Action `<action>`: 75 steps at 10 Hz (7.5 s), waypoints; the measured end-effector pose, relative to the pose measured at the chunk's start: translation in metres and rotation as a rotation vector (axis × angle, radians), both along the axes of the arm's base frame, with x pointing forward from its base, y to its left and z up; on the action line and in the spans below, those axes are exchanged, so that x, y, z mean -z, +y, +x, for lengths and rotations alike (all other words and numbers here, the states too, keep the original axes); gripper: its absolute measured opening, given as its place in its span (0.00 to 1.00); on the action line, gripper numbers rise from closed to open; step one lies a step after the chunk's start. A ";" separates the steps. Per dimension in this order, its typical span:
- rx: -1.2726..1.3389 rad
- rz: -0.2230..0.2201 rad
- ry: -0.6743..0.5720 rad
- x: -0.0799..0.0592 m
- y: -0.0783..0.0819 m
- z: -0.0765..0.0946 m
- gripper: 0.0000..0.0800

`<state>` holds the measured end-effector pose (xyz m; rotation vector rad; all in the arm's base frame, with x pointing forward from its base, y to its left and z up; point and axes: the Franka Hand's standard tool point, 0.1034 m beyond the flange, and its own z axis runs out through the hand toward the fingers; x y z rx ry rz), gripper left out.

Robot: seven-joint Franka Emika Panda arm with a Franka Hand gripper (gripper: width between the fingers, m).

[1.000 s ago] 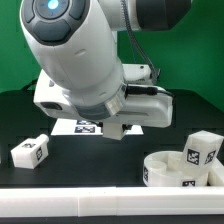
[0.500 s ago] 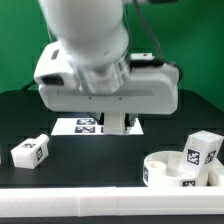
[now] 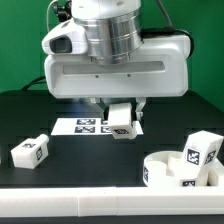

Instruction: Assemble stool

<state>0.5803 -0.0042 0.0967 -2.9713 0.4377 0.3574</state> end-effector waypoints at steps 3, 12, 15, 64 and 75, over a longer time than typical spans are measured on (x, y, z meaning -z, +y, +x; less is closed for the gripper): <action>-0.018 -0.083 -0.259 -0.006 0.003 0.019 0.41; -0.215 -0.220 -0.725 -0.017 0.055 0.040 0.41; -0.223 -0.225 -0.724 -0.016 0.058 0.039 0.41; -0.540 -0.087 -0.309 -0.013 0.066 0.018 0.81; -1.570 -0.051 -0.299 -0.003 0.050 0.016 0.81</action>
Offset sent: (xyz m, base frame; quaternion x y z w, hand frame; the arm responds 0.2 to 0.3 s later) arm 0.0186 -0.0033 0.0207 -0.0480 0.2025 -0.1041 0.9725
